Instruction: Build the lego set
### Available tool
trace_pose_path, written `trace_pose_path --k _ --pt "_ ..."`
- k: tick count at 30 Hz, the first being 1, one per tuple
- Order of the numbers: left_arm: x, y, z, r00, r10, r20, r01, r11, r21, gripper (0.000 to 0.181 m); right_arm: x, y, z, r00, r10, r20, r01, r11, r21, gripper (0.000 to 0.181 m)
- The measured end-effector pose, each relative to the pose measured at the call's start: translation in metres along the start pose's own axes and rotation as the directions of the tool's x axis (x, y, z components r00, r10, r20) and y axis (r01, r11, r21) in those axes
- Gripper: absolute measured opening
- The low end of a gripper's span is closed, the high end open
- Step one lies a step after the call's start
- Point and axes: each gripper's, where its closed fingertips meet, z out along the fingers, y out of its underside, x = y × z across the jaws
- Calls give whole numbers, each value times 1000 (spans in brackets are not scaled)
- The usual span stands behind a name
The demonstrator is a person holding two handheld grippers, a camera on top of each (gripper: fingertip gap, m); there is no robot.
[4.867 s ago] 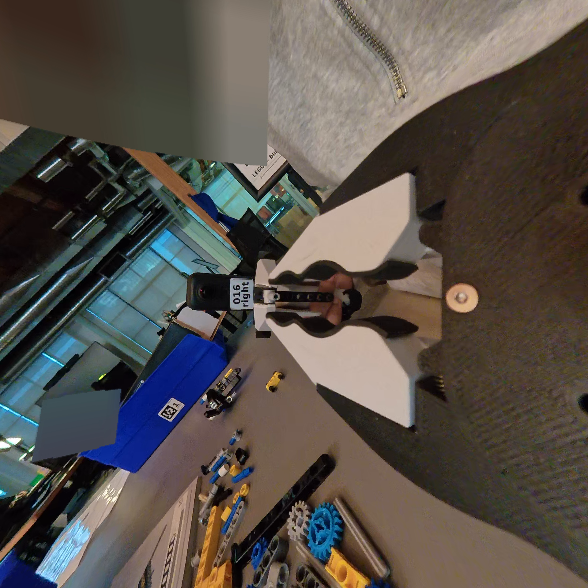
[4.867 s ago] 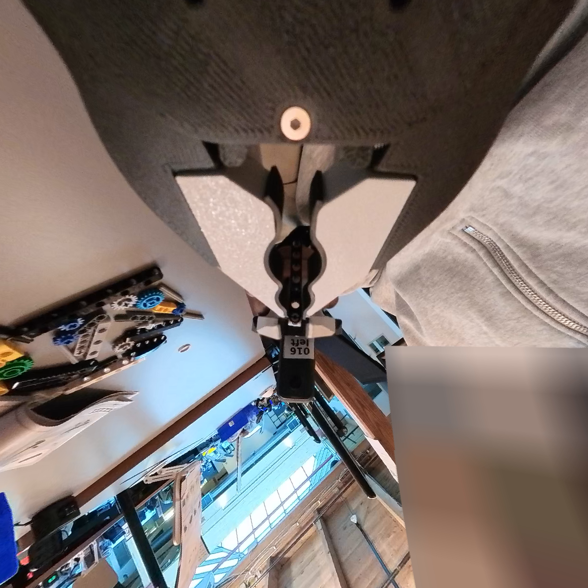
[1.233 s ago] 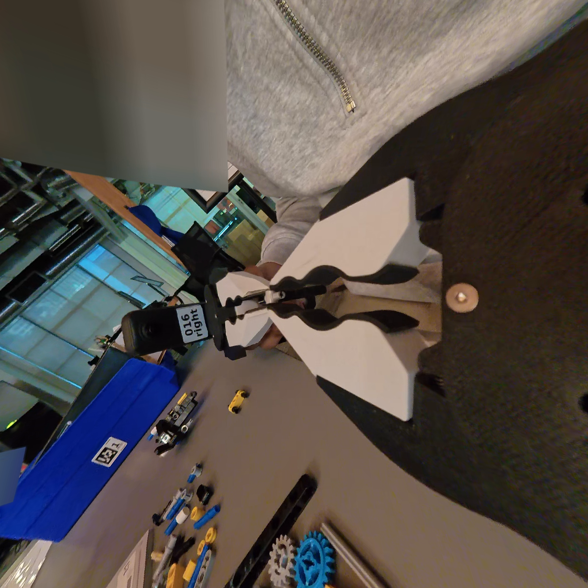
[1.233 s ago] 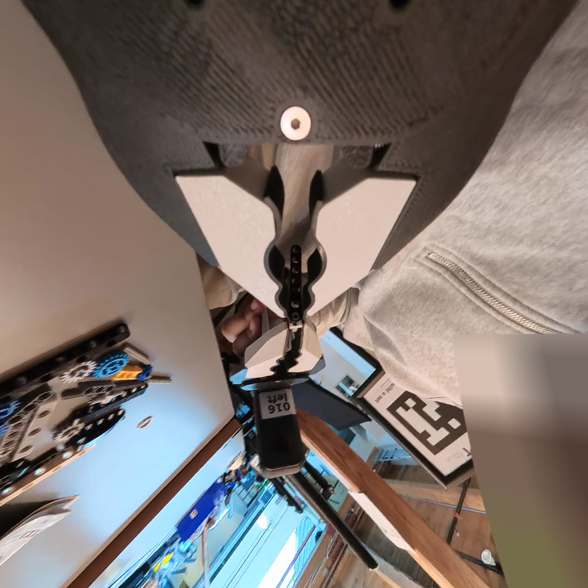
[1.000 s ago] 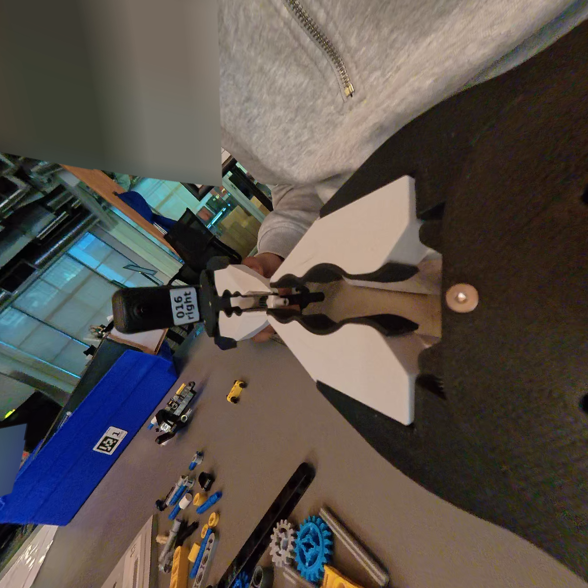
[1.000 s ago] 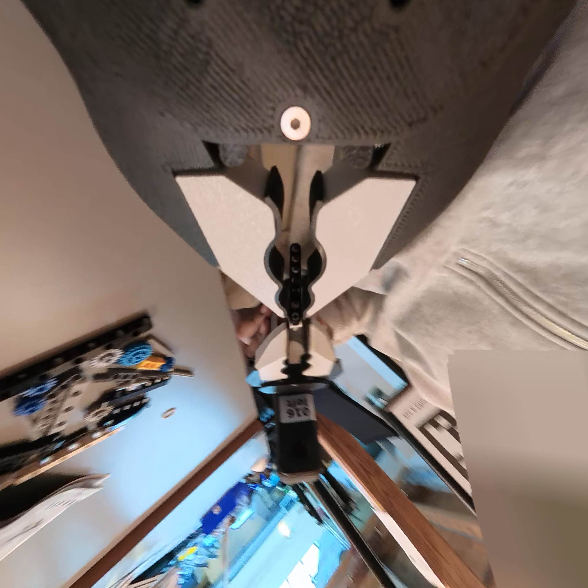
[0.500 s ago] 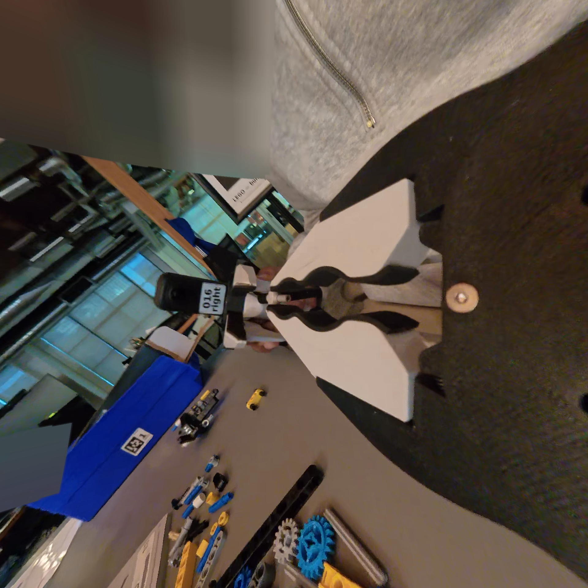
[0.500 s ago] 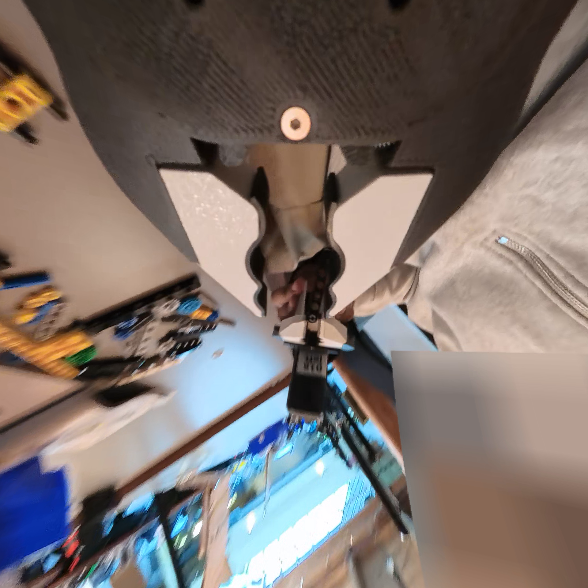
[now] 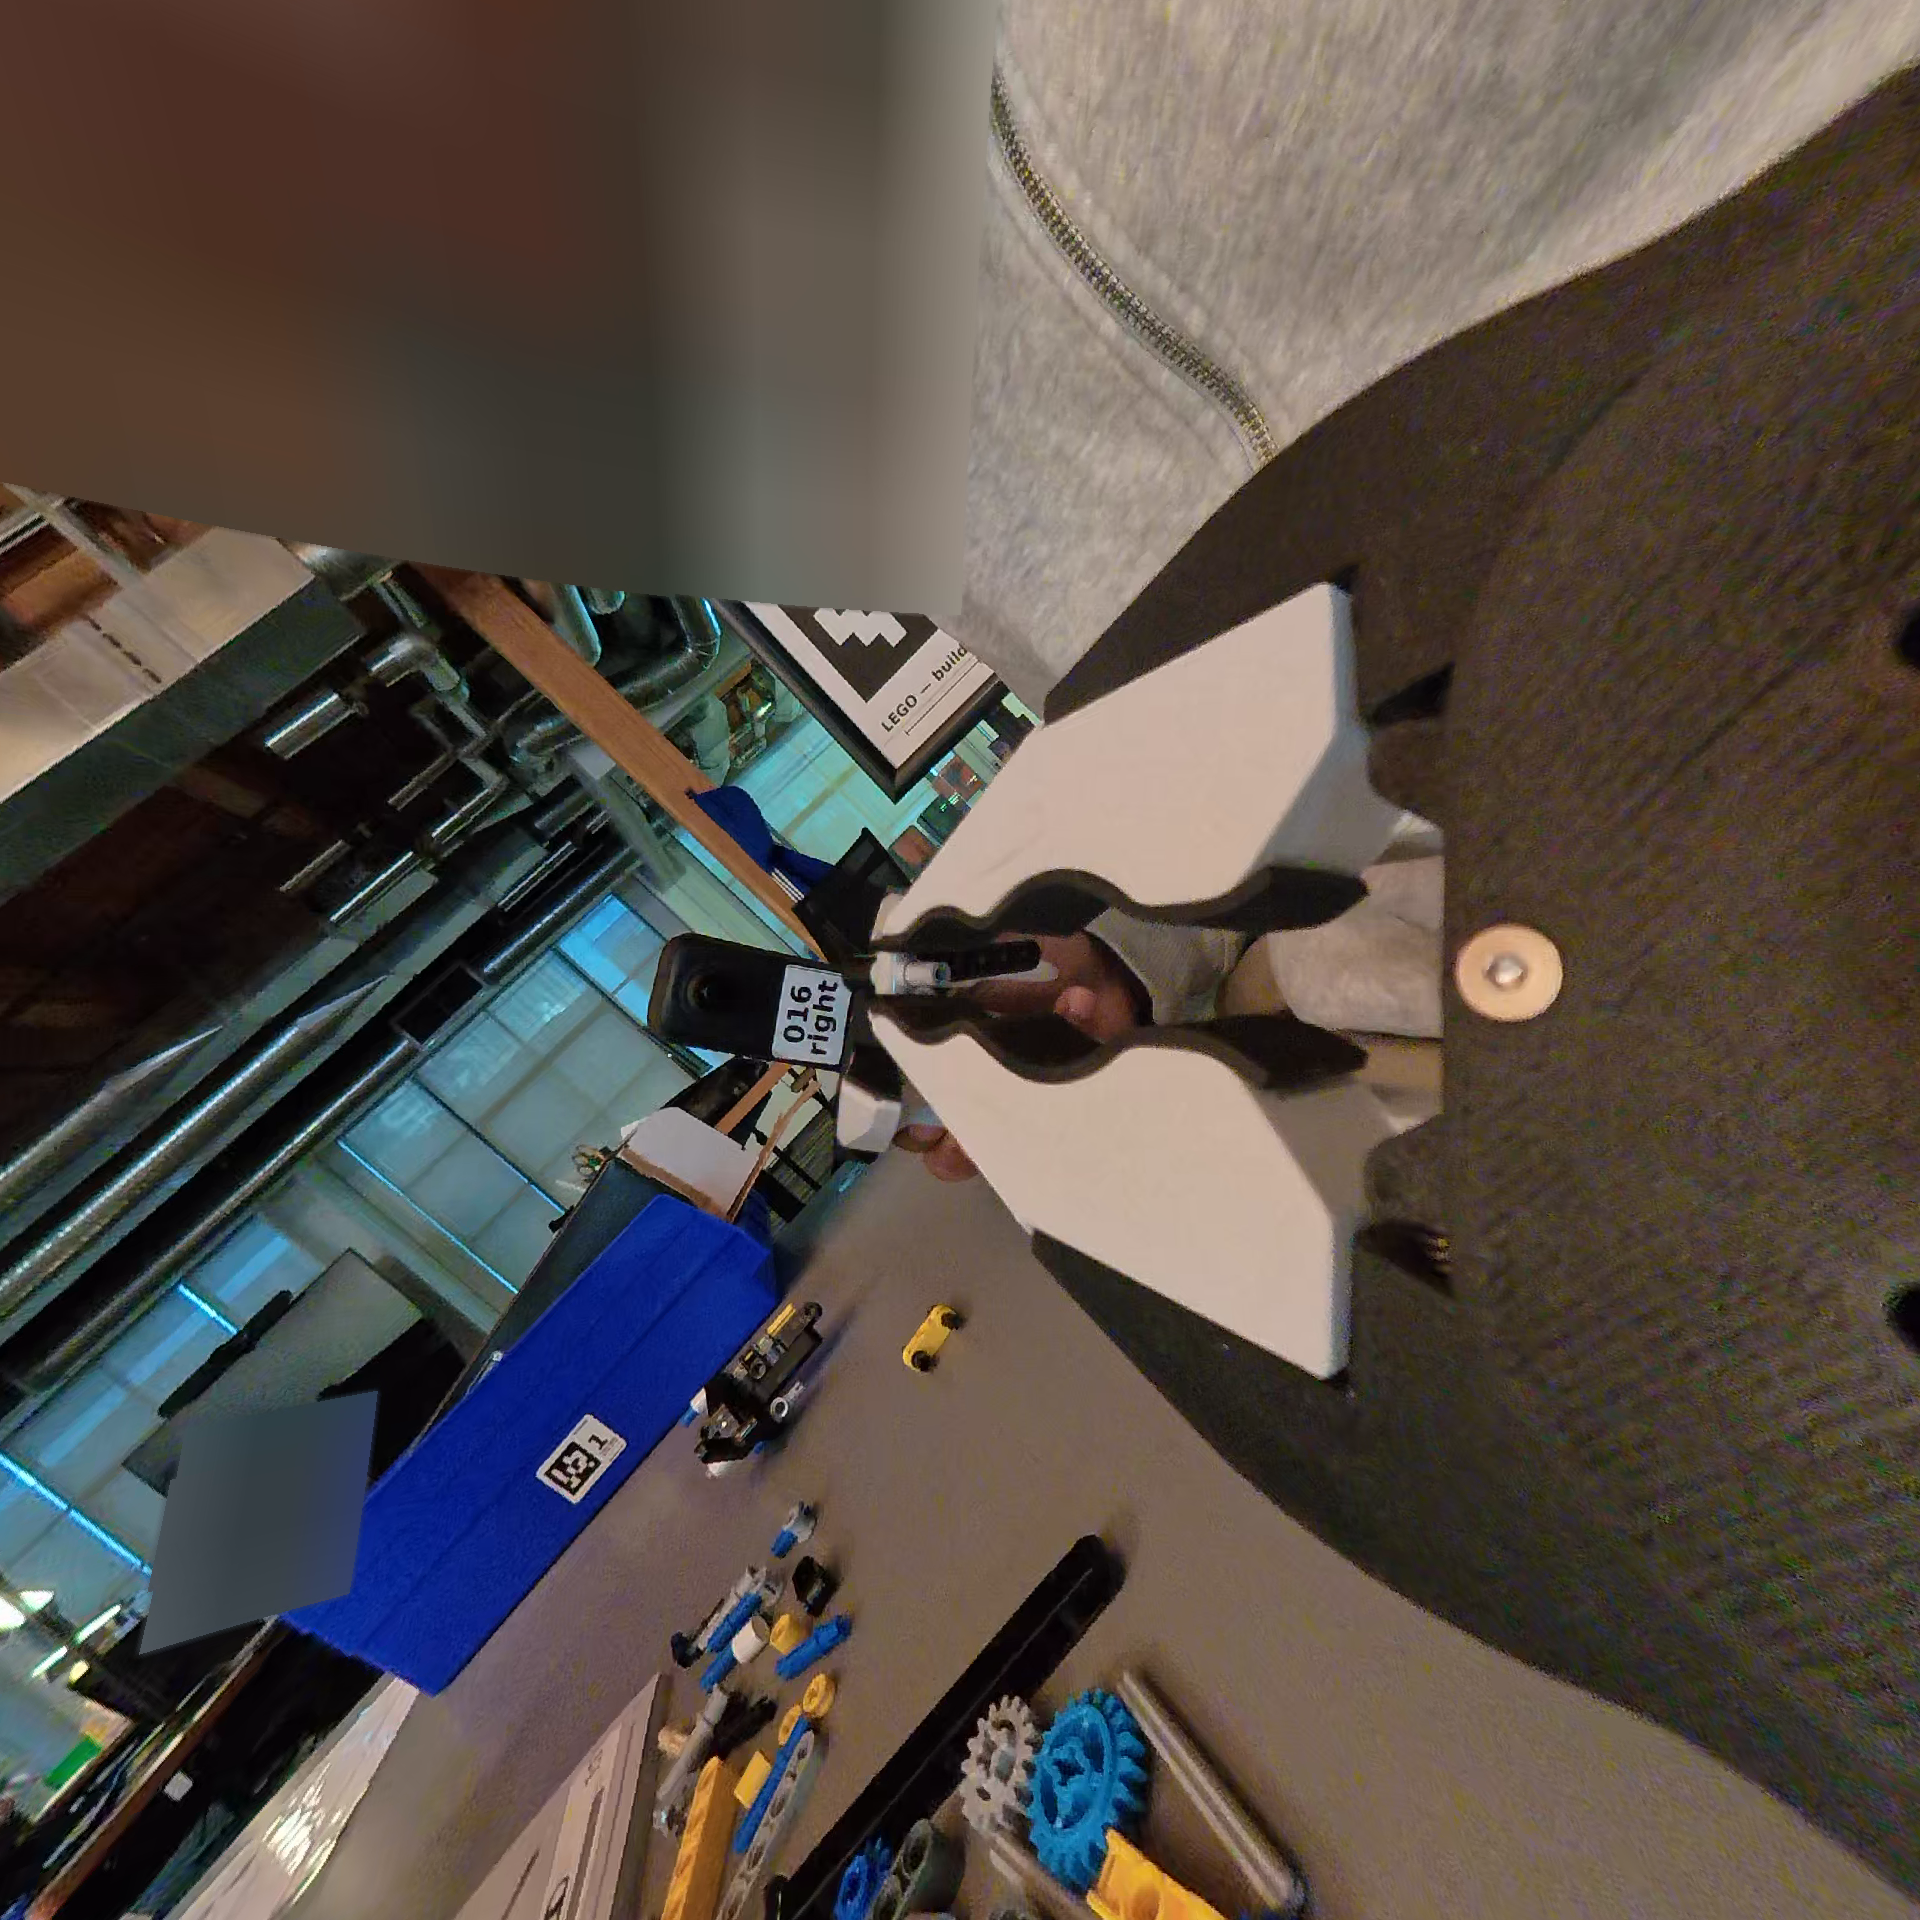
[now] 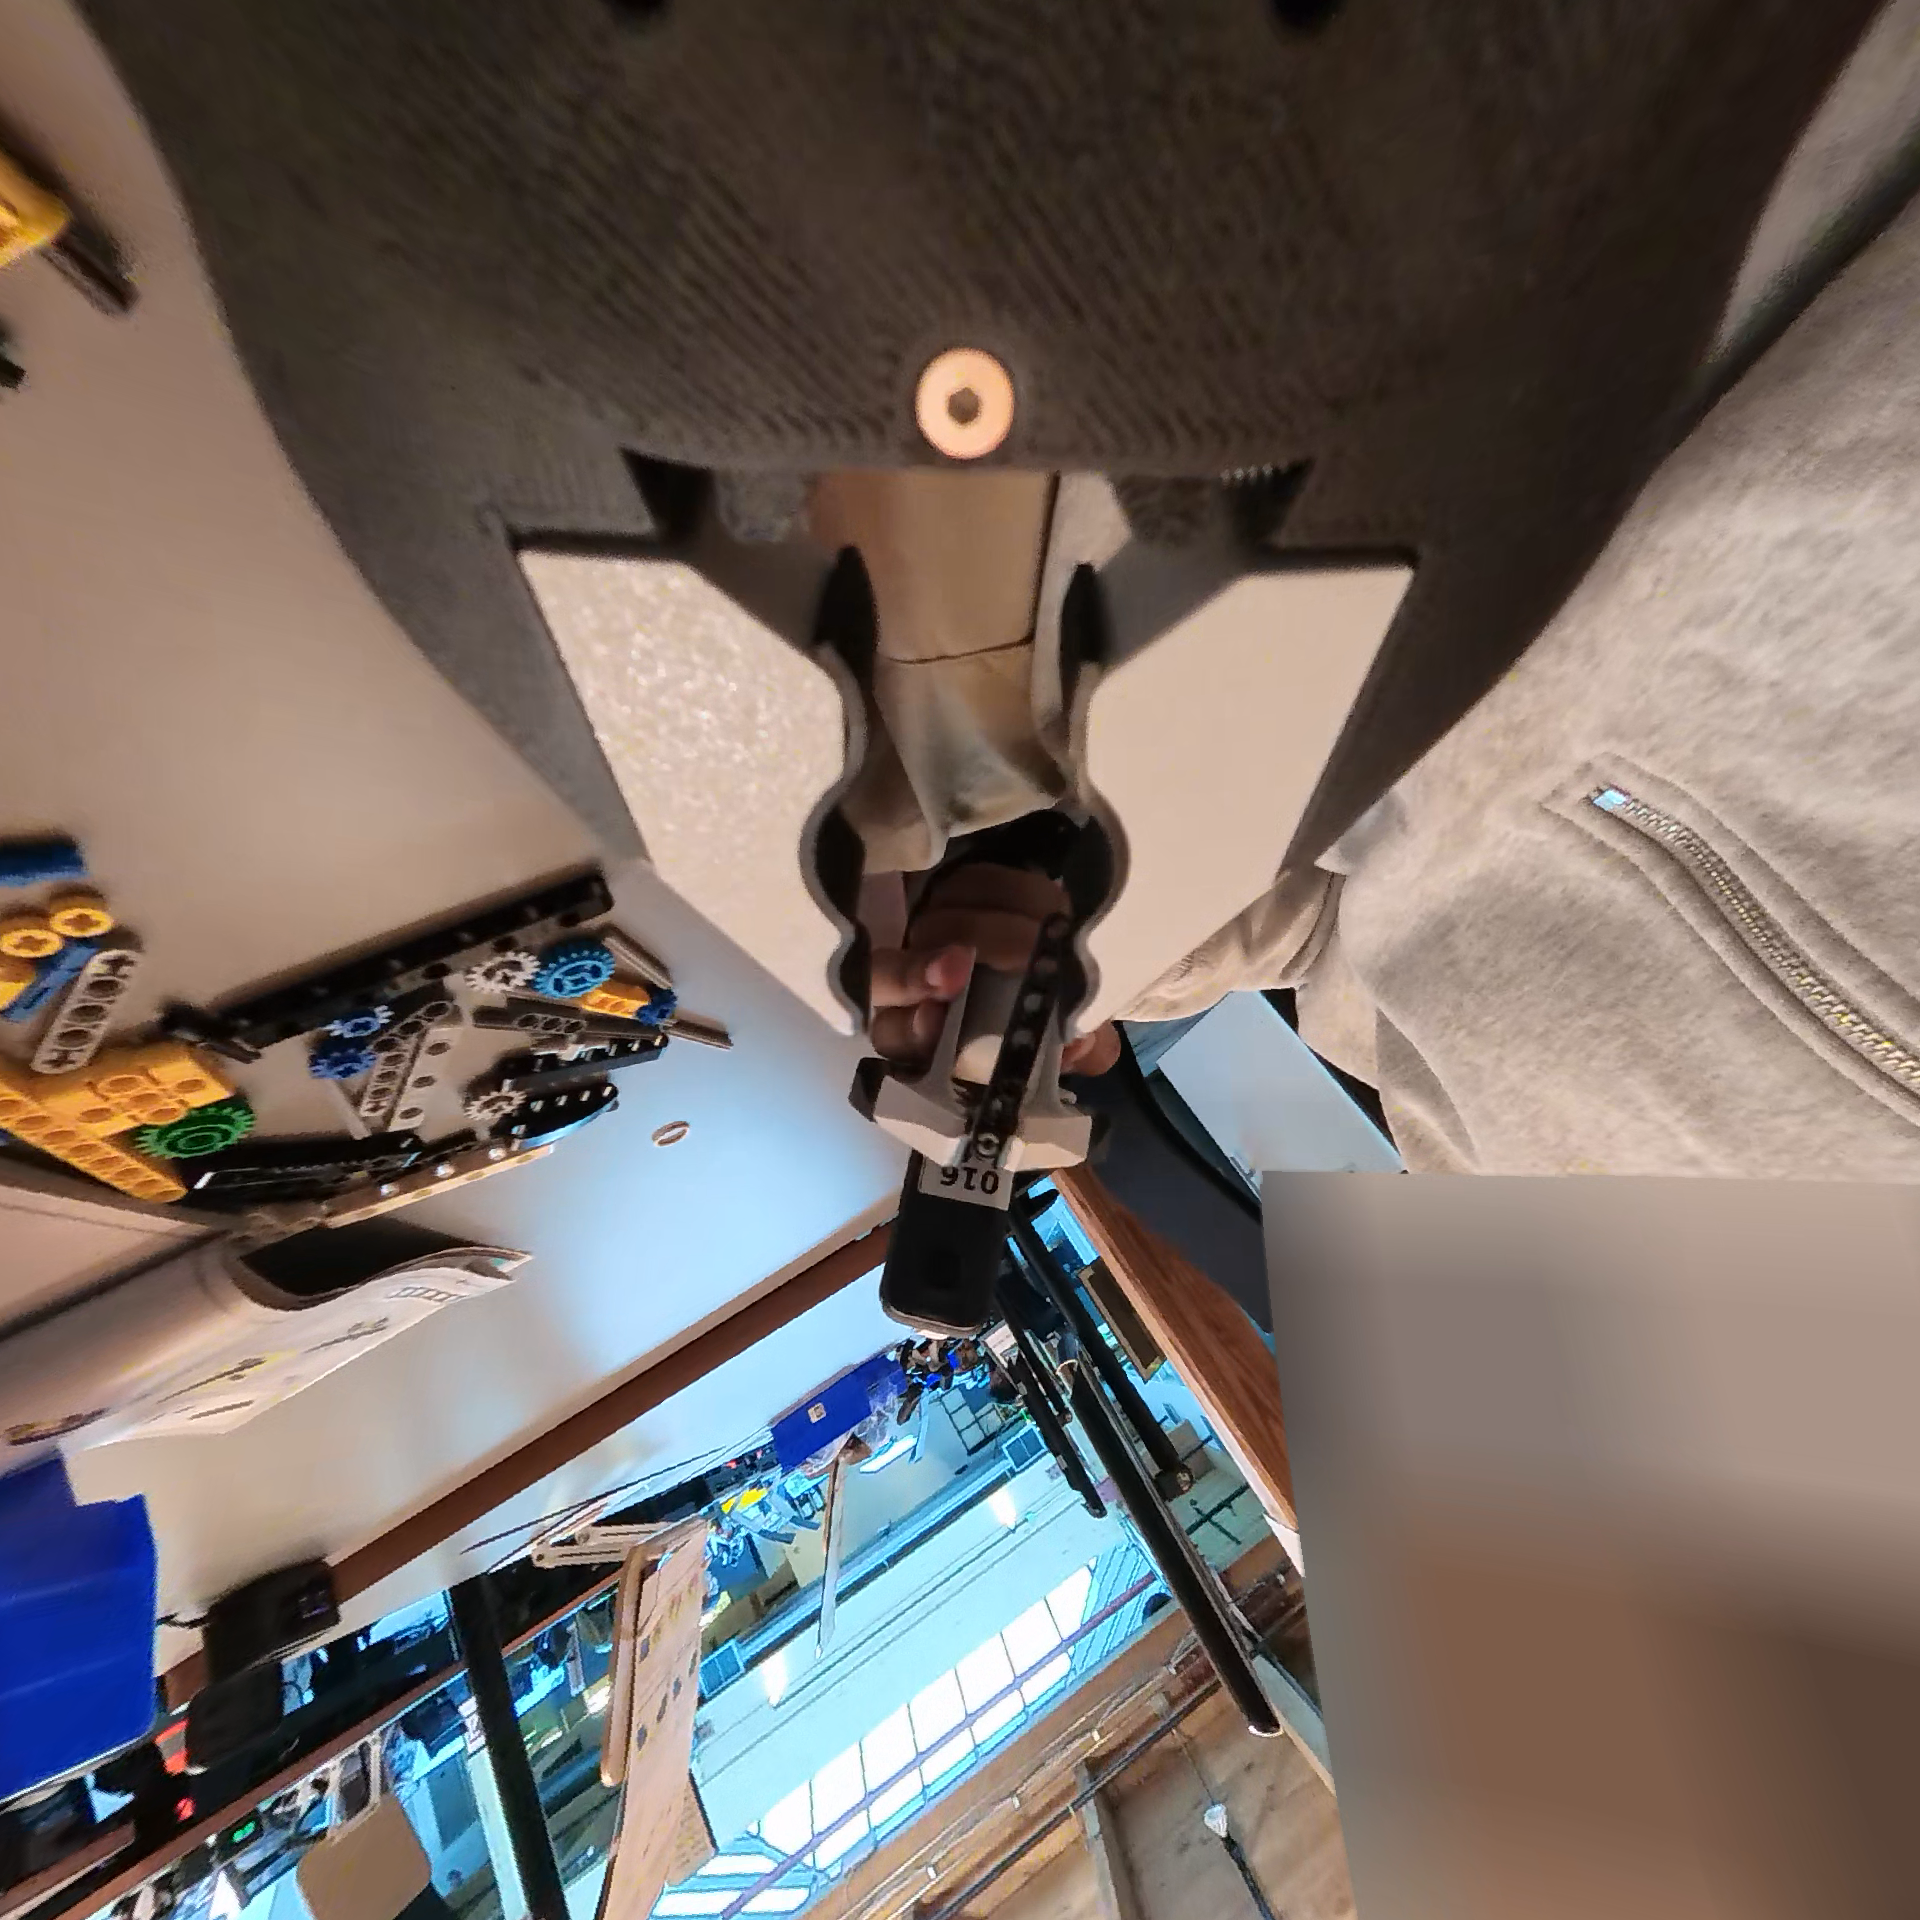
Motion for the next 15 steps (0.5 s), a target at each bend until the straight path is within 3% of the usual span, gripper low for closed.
trace_pose_path --k 1,15 --pt "-1 1 0 1000 -1 4 1 1000 -3 5 -1 1 1 1000 2 4 -2 1000 -2 33" --pt "-10 15 5 996 52 74 -46 995 -86 5 -2 11 12 998 49 51 -47 998 -38 31"
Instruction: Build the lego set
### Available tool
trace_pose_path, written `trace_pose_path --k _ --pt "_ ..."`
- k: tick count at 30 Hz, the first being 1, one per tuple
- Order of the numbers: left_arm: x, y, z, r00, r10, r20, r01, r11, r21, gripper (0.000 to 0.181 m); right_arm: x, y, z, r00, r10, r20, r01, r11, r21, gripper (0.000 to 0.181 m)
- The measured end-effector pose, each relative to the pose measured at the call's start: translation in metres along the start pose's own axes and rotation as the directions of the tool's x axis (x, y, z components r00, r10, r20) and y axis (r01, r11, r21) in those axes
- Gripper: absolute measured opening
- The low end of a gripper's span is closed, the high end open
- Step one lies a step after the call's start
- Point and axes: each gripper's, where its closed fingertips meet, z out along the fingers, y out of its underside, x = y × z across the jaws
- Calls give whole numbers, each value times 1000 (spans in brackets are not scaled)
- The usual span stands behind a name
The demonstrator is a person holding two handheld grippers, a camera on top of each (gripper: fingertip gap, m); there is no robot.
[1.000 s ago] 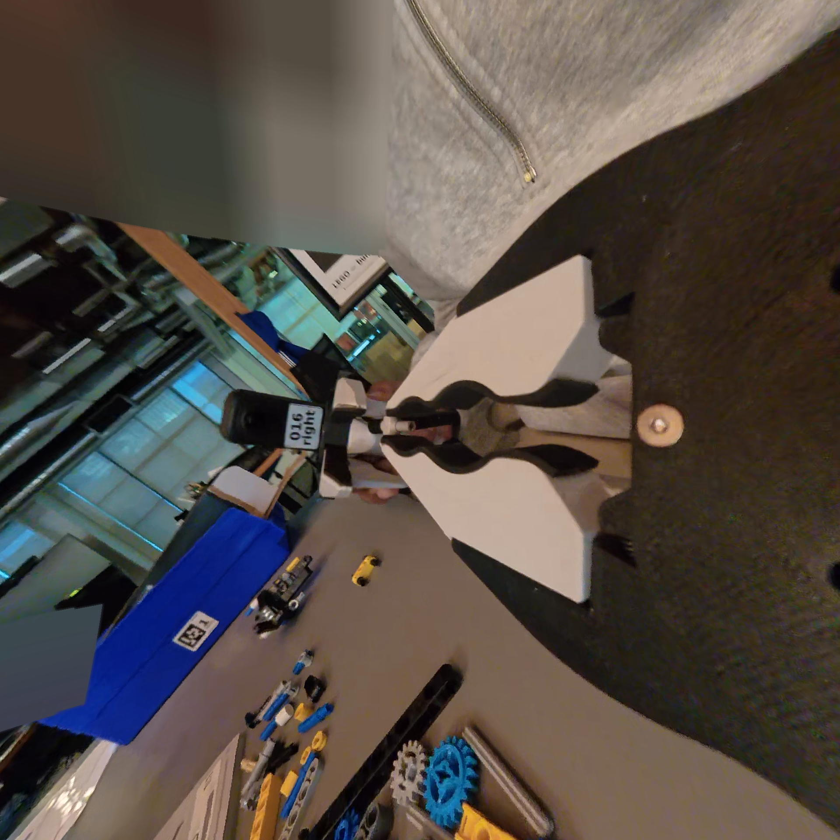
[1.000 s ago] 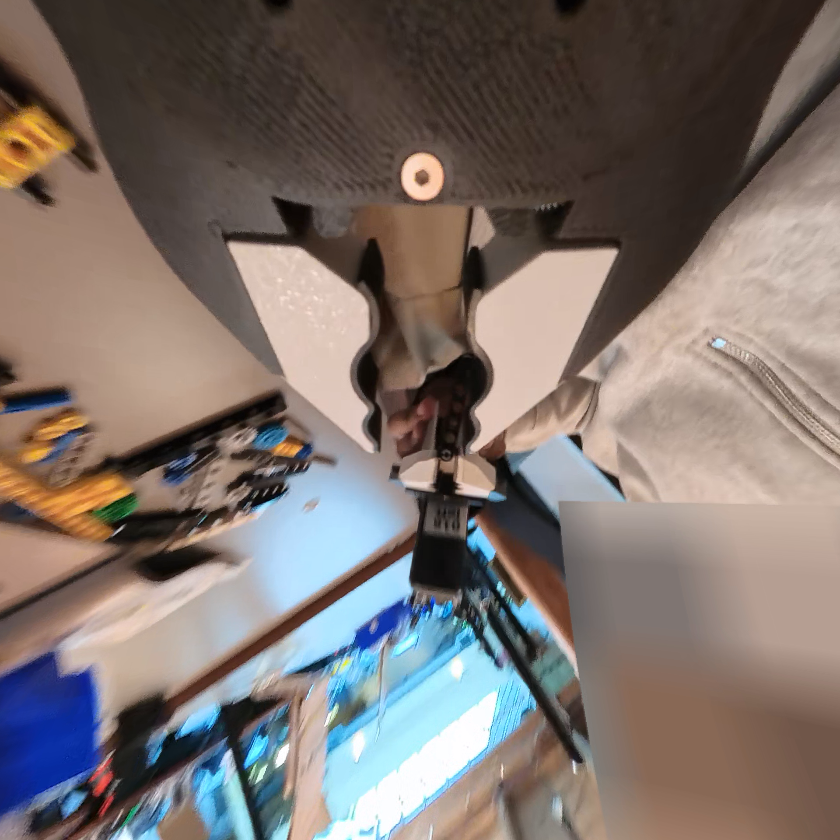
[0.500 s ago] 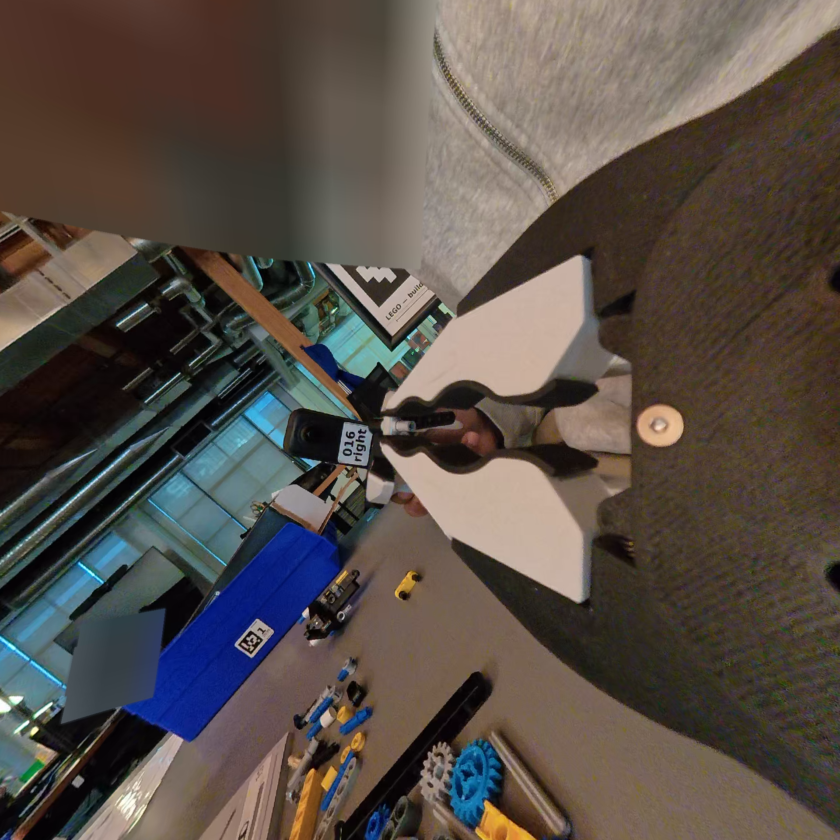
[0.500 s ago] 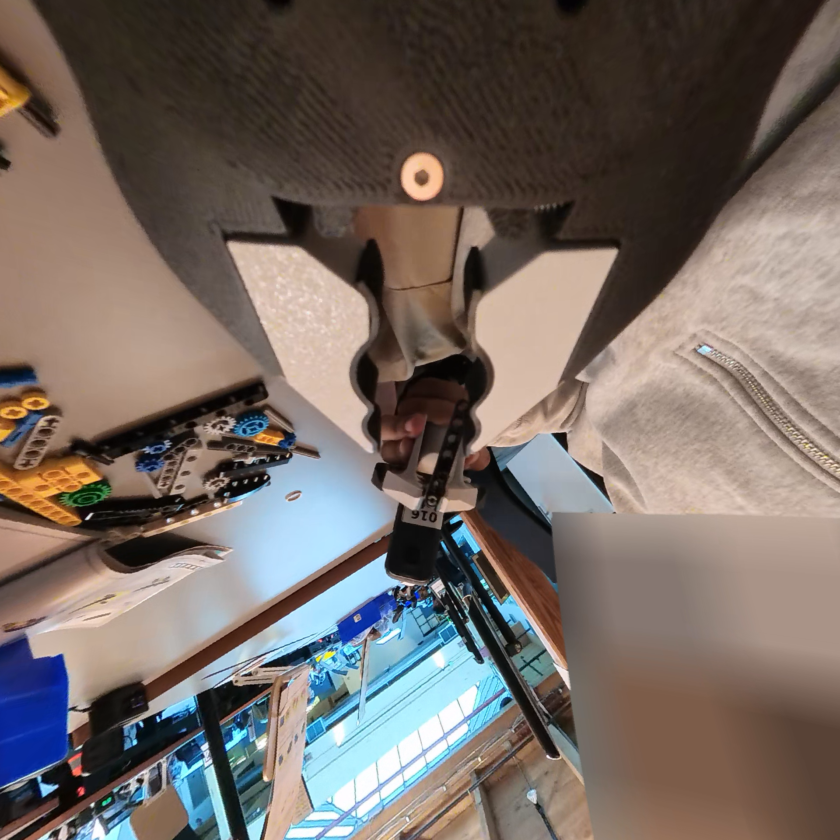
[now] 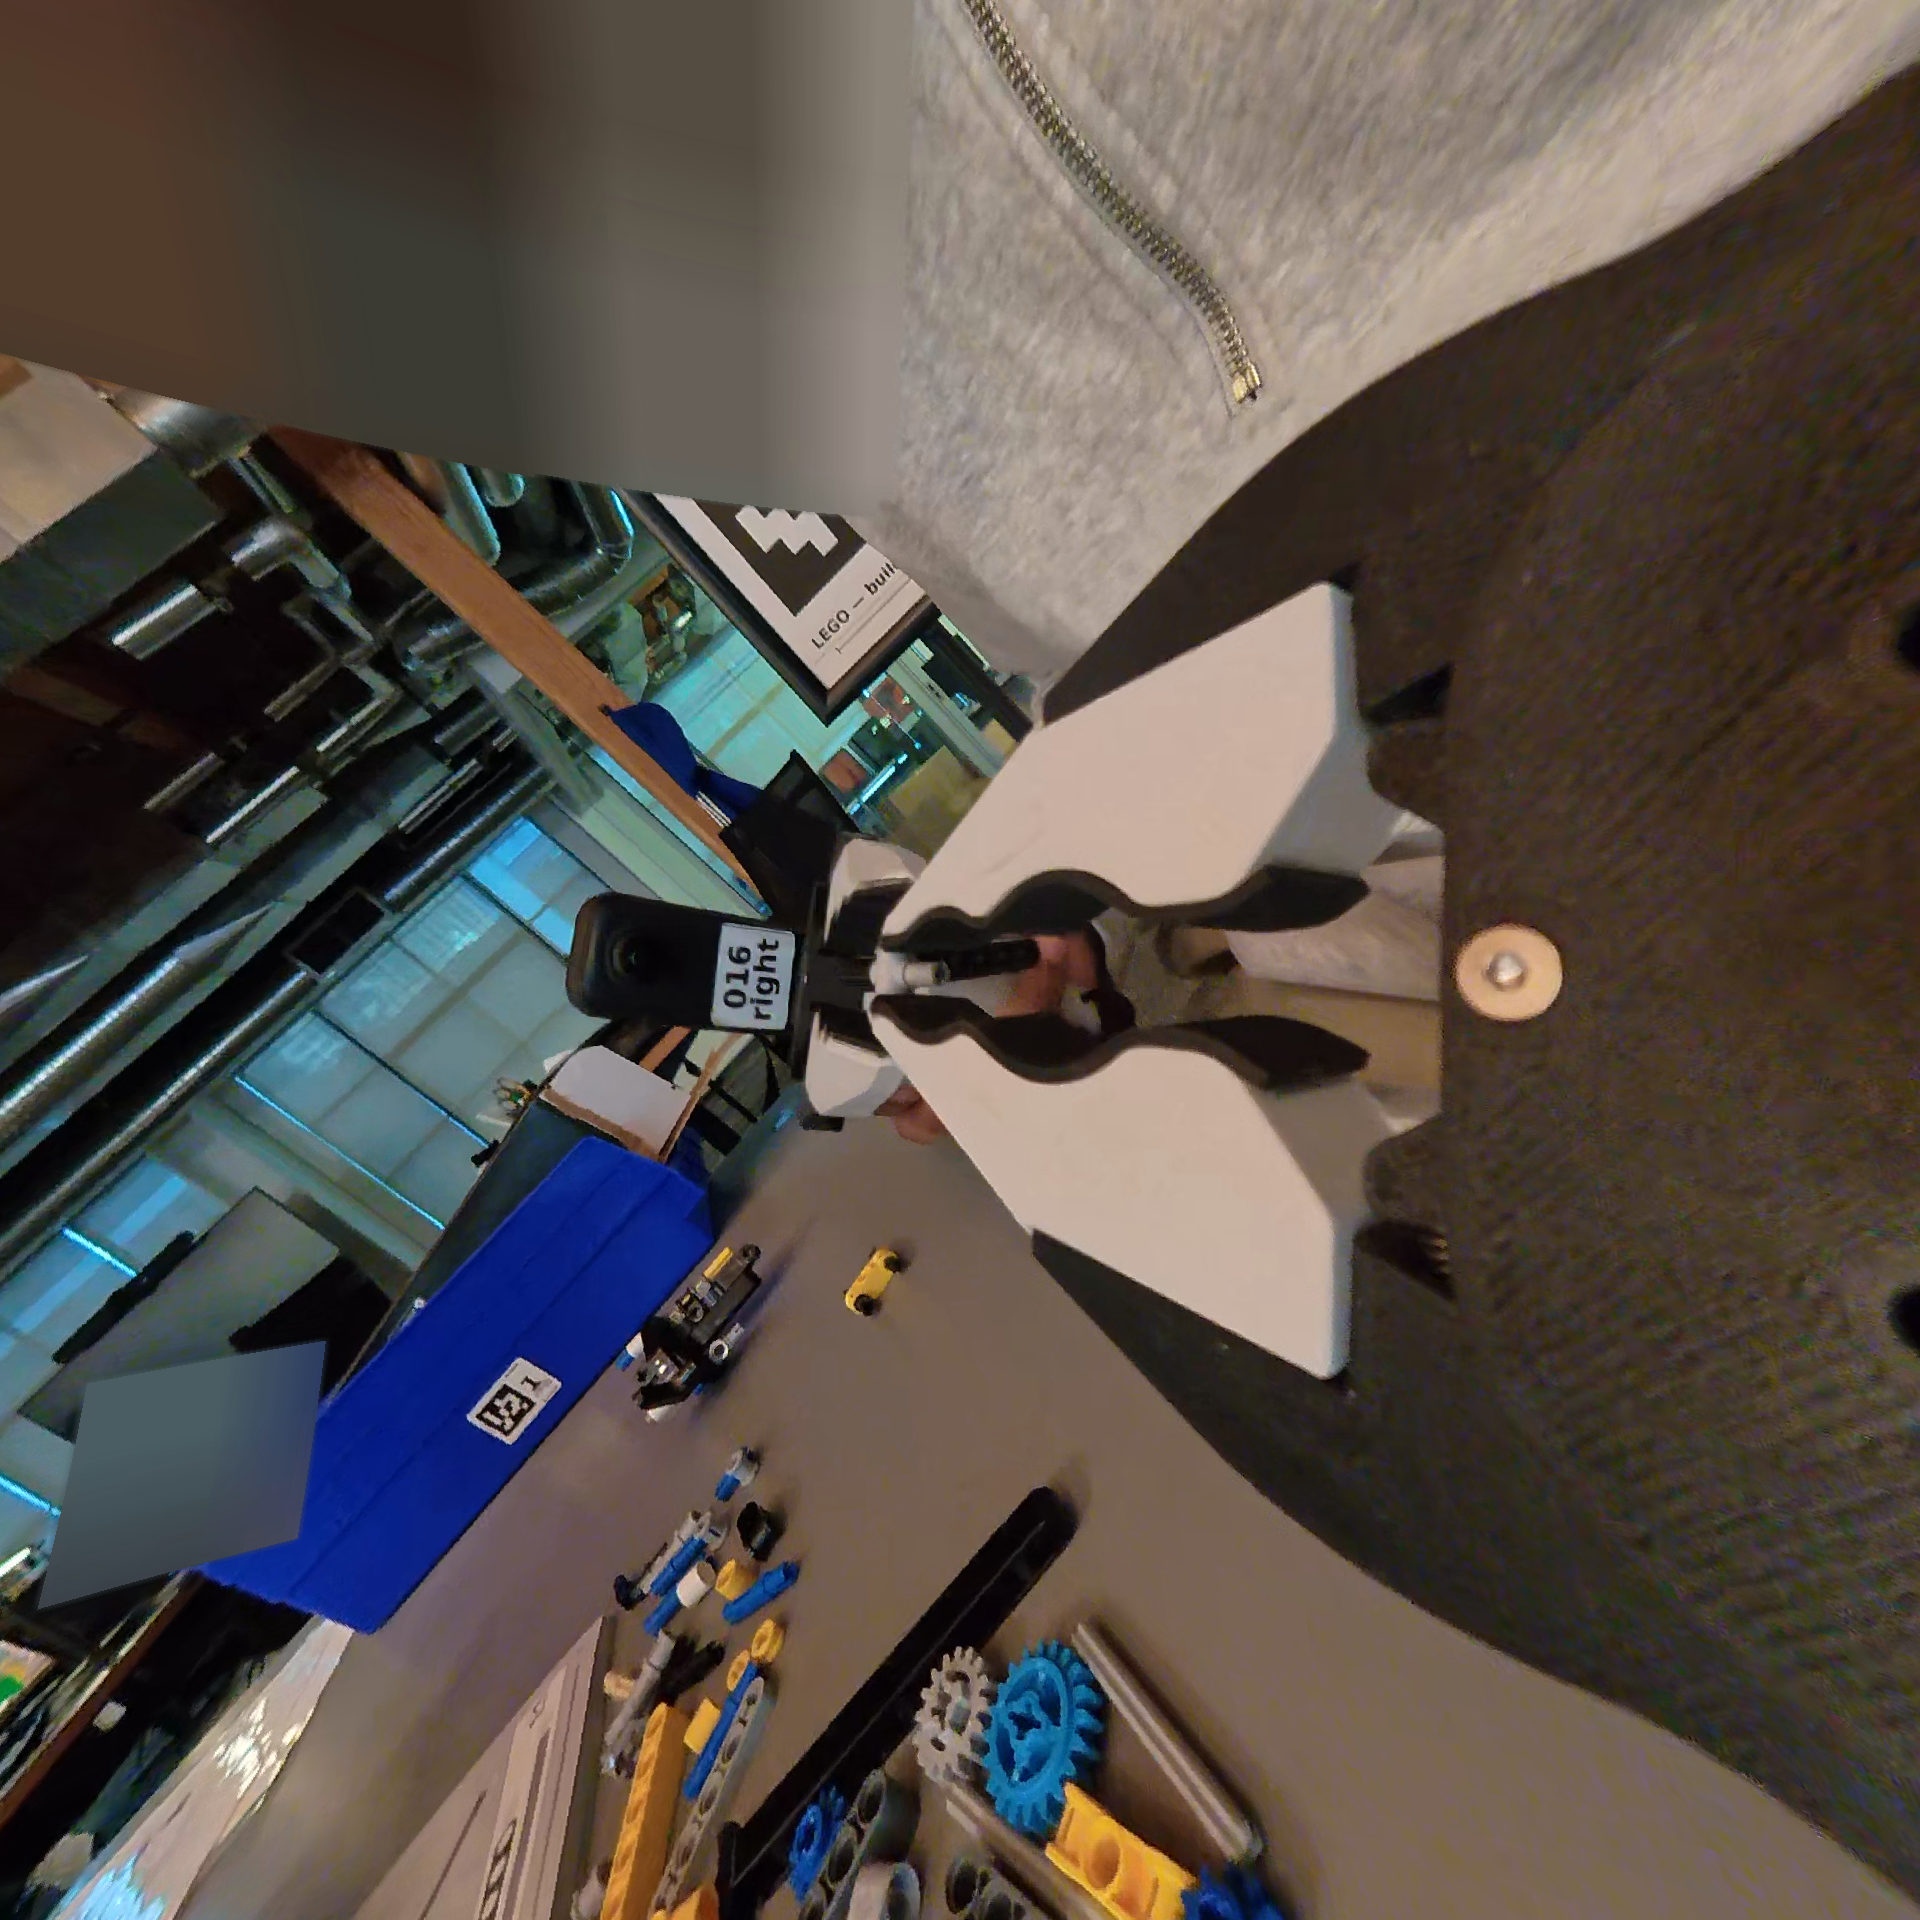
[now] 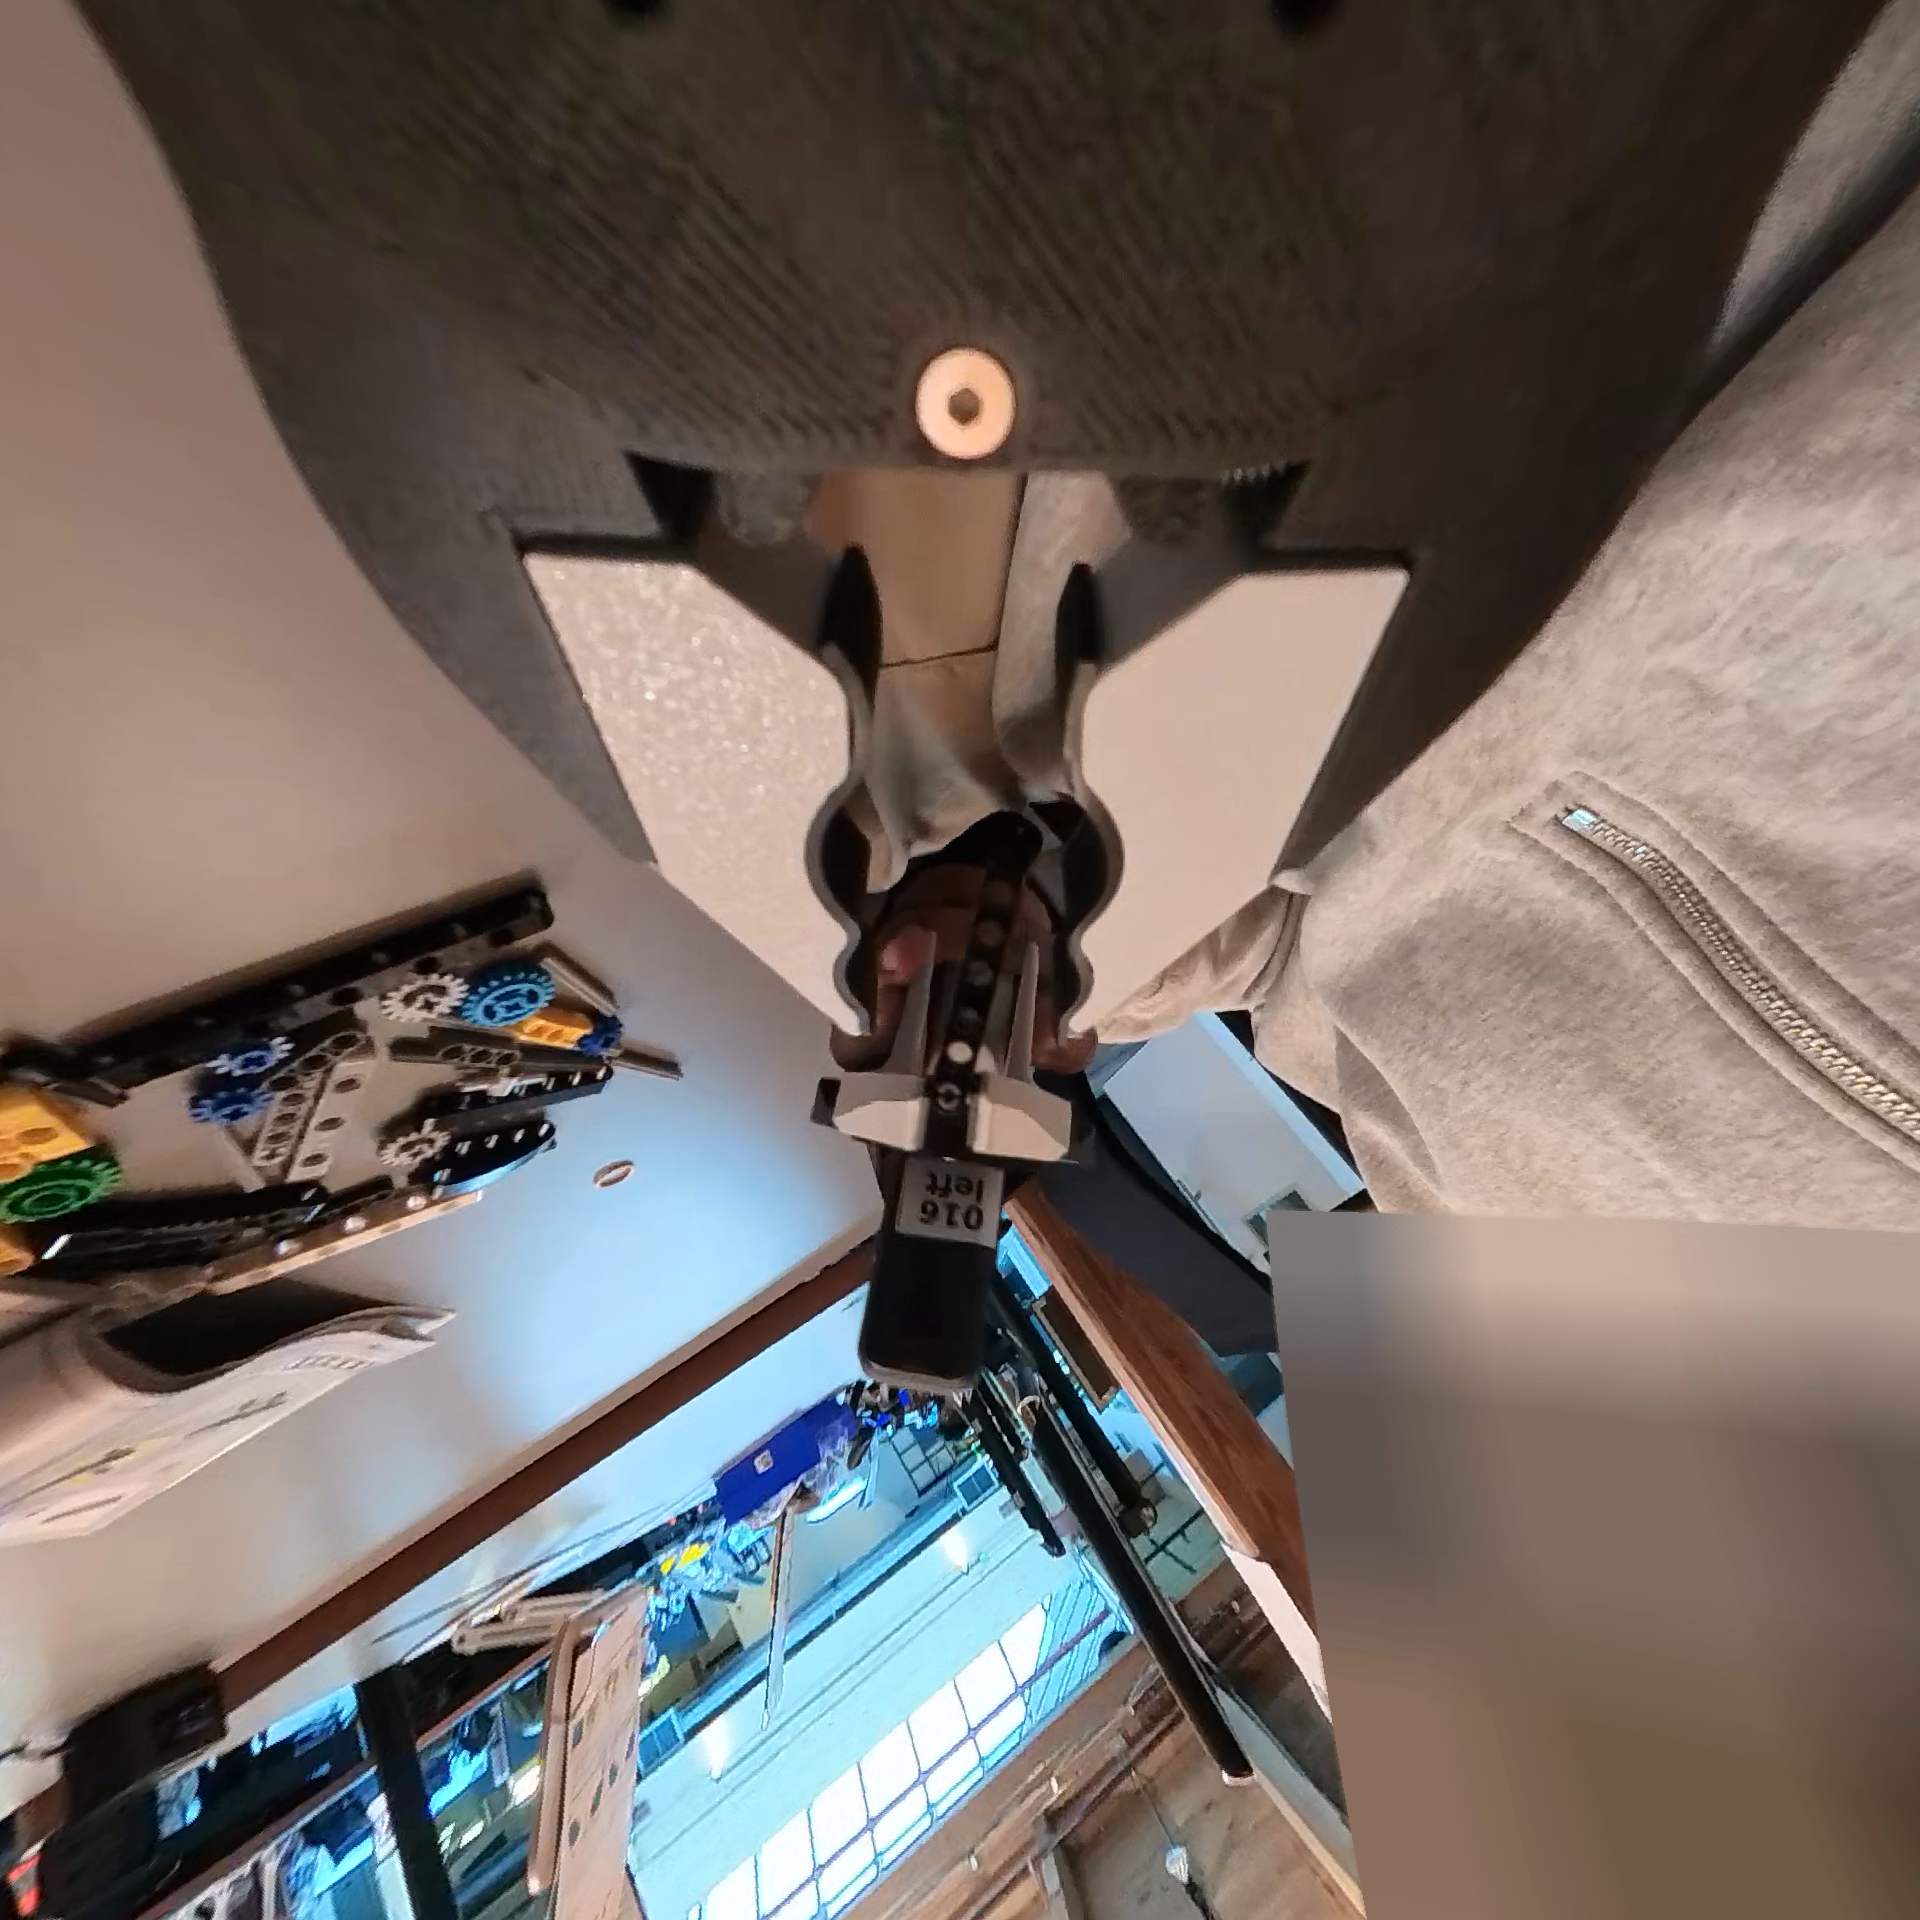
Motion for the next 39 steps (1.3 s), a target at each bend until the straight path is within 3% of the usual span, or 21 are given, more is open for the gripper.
trace_pose_path --k 13,39 --pt "0 0 0 1000 3 6 -3 1000 0 5 -2 6 2 1000 2 20 -1 999 -33 18" --pt "1 -5 -1 1000 -14 -5 14 999 31 5 -3 9 7 1000 -5 22 6 999 -46 14"
